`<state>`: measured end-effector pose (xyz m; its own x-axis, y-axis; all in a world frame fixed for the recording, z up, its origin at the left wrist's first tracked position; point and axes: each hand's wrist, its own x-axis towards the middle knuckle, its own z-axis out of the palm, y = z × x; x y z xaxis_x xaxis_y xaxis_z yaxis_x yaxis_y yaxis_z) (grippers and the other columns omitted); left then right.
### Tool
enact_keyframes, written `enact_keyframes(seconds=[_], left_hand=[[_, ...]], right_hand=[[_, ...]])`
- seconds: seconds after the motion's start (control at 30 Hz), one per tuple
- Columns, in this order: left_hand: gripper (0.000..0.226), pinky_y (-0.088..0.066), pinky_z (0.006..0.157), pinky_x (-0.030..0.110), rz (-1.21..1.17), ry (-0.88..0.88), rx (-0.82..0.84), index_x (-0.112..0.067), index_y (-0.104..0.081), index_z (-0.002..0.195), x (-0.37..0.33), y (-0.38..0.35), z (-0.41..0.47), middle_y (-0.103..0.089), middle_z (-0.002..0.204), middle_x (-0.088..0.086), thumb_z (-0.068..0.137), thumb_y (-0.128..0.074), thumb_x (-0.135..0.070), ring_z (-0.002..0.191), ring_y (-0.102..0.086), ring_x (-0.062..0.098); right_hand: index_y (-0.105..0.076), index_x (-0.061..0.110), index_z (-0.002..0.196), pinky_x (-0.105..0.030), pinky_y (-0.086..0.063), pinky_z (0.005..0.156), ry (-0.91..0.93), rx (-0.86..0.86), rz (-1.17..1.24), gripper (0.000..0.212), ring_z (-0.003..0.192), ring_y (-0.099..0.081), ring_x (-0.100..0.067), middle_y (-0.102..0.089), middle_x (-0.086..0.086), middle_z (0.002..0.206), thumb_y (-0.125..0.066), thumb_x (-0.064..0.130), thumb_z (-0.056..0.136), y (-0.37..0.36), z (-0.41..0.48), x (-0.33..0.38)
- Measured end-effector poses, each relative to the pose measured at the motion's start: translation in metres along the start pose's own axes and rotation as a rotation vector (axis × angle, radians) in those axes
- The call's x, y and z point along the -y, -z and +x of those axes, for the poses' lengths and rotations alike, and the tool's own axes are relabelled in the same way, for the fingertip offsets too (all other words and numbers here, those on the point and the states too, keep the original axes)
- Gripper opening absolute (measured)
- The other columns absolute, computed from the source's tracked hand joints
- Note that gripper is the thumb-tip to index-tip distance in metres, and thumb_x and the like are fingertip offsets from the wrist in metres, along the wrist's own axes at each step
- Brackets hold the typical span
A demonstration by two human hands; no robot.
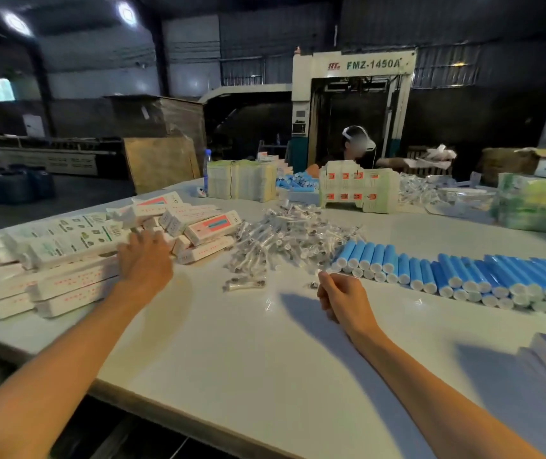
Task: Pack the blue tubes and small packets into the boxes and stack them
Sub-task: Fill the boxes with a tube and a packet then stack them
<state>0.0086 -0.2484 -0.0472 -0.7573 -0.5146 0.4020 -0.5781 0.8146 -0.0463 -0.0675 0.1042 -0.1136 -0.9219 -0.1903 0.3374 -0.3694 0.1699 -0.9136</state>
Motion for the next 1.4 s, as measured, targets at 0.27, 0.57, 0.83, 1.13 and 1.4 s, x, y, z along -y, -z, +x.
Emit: enact_keyframes(seconds=[0.27, 0.57, 0.83, 1.13, 1.4], left_hand=[[0.067, -0.036, 0.118, 0.053, 0.234, 0.144, 0.183, -0.015, -0.057, 0.146, 0.083, -0.024, 0.014, -0.039, 0.159, 0.017, 0.107, -0.038, -0.065, 0.144, -0.039, 0.040], [0.045, -0.044, 0.105, 0.043, 0.322, -0.032, -0.037, -0.018, -0.050, 0.139, 0.093, -0.034, 0.019, -0.065, 0.139, 0.006, 0.110, -0.042, -0.052, 0.130, -0.058, 0.027], [0.031, -0.049, 0.053, 0.050, -0.299, -0.197, -0.371, -0.006, -0.048, 0.117, 0.047, 0.029, 0.003, -0.061, 0.074, 0.021, 0.102, -0.068, -0.024, 0.063, -0.062, 0.043], [0.038, -0.059, 0.054, 0.037, -1.502, -0.255, 0.153, -0.022, -0.049, 0.109, -0.123, 0.068, -0.047, -0.079, 0.085, 0.007, 0.109, -0.041, -0.059, 0.067, -0.077, 0.028], [0.055, -0.063, 0.063, 0.031, -1.887, -0.282, 0.610, -0.013, -0.062, 0.131, -0.197, 0.027, -0.102, -0.081, 0.109, 0.010, 0.110, -0.037, -0.057, 0.074, -0.078, 0.027]], right_hand=[[-0.064, 0.003, 0.075, -0.029, -0.042, 0.048, -0.003, 0.041, 0.019, 0.048, 0.050, -0.050, -0.016, -0.062, -0.006, 0.058, -0.053, 0.036, 0.108, -0.002, 0.001, 0.003], [-0.066, 0.000, 0.080, -0.030, -0.044, 0.050, -0.012, 0.047, 0.047, 0.048, 0.053, -0.053, -0.017, -0.065, -0.007, 0.061, -0.052, 0.037, 0.108, 0.000, -0.004, 0.004], [-0.067, 0.006, 0.081, -0.030, -0.044, 0.050, 0.001, -0.005, 0.033, 0.040, 0.053, -0.055, -0.013, -0.066, -0.003, 0.063, -0.052, 0.033, 0.107, -0.001, -0.001, 0.004], [-0.060, 0.005, 0.121, -0.041, -0.047, 0.085, -0.023, -0.409, -0.496, 0.023, 0.104, -0.058, -0.032, -0.064, -0.016, 0.118, -0.054, 0.011, 0.099, 0.067, 0.064, 0.003], [-0.045, 0.015, 0.152, -0.050, -0.036, 0.112, -0.240, -0.260, -0.845, 0.047, 0.141, -0.033, -0.042, -0.044, -0.025, 0.148, -0.046, 0.027, 0.107, 0.113, 0.122, -0.025]])
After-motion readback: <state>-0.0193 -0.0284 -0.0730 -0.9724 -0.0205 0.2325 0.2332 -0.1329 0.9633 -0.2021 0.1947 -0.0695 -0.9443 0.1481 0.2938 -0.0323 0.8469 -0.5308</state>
